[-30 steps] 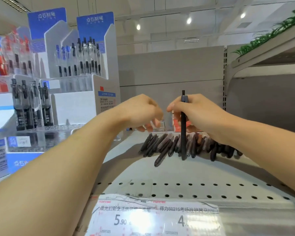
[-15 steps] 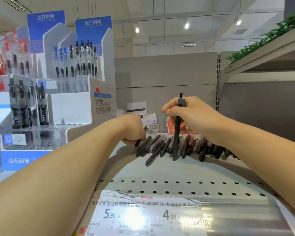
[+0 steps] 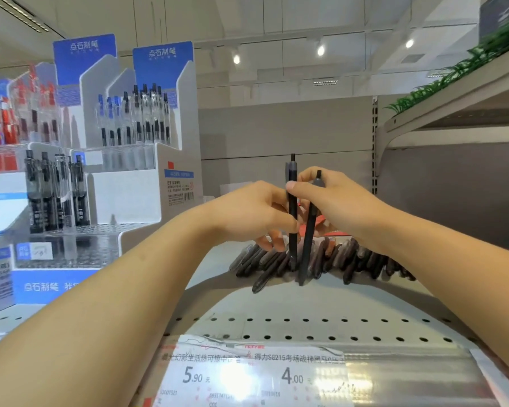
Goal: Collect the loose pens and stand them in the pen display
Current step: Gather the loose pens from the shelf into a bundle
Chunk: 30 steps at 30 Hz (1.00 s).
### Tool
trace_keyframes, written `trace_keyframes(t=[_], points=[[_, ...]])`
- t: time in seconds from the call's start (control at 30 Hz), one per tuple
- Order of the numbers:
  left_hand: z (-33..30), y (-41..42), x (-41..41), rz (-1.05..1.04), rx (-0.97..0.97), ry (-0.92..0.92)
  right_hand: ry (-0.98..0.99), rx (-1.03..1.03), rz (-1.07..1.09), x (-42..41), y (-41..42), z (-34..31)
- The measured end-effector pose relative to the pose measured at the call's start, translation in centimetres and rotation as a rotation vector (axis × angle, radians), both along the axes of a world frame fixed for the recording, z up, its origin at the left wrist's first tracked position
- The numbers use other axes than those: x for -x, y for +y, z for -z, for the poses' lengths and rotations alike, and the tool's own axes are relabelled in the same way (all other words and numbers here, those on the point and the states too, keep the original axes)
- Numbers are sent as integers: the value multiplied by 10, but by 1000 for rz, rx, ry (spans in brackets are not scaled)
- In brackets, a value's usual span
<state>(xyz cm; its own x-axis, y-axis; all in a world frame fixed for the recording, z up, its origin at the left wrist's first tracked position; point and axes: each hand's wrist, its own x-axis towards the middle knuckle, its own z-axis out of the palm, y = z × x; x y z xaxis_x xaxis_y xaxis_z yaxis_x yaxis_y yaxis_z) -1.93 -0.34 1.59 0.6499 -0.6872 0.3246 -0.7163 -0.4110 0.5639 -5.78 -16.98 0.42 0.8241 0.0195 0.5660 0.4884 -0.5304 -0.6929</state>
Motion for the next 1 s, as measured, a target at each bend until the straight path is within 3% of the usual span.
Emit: trace_keyframes(t=[0.2,0.3,0.4,0.5,0.63,0.9,1.0], points=[[-3,7,-7,41,-115,67,-12,47,-37,3,-3,0],[-2,18,-29,-243,-112,-91,-7,38,-31,3,-3,-1],[13,24,-54,-530,-343,-202,2,33,-39,3,-1,-2],[26,23,-64,-574,-491,-58,4,-9,-84,3,-1,-5],[25,13,-68,-598,-562,-79,-12,0,-97,5,0,-6],[20,23,-67,-578,-476,129,-8,-18,-143,13,5,-5],[10,24,-53,-524,-262,80,11,7,-147,11,3,-4]])
